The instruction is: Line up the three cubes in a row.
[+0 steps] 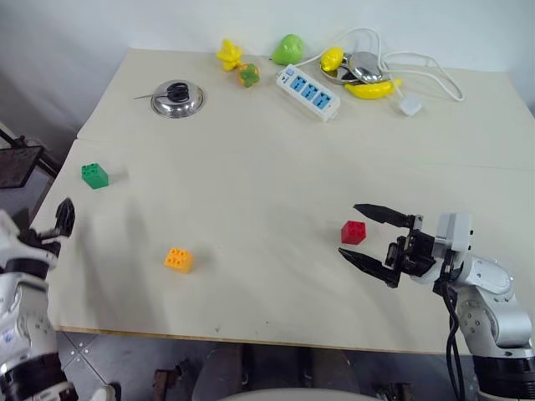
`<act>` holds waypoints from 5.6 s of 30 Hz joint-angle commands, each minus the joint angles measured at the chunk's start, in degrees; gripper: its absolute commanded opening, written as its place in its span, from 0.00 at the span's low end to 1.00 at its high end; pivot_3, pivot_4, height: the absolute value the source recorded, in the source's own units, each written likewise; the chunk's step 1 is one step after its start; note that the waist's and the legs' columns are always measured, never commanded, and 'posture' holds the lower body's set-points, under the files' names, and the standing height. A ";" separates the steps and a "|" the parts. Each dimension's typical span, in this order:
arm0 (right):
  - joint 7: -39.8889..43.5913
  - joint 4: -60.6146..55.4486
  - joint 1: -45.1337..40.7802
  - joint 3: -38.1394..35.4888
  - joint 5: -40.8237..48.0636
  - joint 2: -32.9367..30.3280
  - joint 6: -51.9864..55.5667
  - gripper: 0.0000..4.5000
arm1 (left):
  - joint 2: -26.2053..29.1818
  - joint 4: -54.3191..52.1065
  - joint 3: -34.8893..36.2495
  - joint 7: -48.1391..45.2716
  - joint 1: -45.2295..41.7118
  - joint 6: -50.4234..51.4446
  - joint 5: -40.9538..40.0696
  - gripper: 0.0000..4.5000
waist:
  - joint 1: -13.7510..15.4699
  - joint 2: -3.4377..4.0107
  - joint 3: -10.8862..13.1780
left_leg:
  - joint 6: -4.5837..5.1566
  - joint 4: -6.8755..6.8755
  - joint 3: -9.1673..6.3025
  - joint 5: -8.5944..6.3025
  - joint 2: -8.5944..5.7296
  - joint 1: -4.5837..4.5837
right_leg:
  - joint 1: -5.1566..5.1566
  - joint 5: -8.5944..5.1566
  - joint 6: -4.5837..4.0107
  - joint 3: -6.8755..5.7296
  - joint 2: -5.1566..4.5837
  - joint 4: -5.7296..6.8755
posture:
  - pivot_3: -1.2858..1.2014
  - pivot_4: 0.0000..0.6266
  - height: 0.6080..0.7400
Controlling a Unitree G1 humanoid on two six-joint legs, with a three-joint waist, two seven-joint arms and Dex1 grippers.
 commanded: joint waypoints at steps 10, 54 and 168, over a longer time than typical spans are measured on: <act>-0.08 -4.96 1.05 -1.01 2.59 -1.81 3.77 0.99 | 2.11 18.99 -9.16 8.51 -18.43 0.18 9.40 1.00 | -0.05 -0.08 0.00 | -0.01 -0.01 0.19 -0.01 0.03 0.03 | -0.03 0.00 0.00 -0.25 0.05 -0.03 | 0.52 0.24 1.00; 7.63 1.83 25.43 -27.41 2.43 -6.37 -3.96 1.00 | -13.19 33.38 -57.90 -62.79 -45.77 -10.74 23.18 0.33 | 0.15 -0.26 0.02 | 0.08 0.07 0.73 -0.01 0.24 0.14 | -0.06 0.02 0.04 0.05 0.26 -0.10 | 0.52 0.24 1.00; 7.30 -3.02 24.02 -17.64 4.13 -3.98 -3.12 1.00 | -7.61 48.98 -46.91 -69.96 -42.60 -33.94 20.75 0.33 | -0.01 0.08 -0.22 | 0.60 0.25 1.23 -0.58 0.01 0.19 | -0.09 0.24 0.07 -0.94 -0.08 -0.23 | 0.52 0.24 1.00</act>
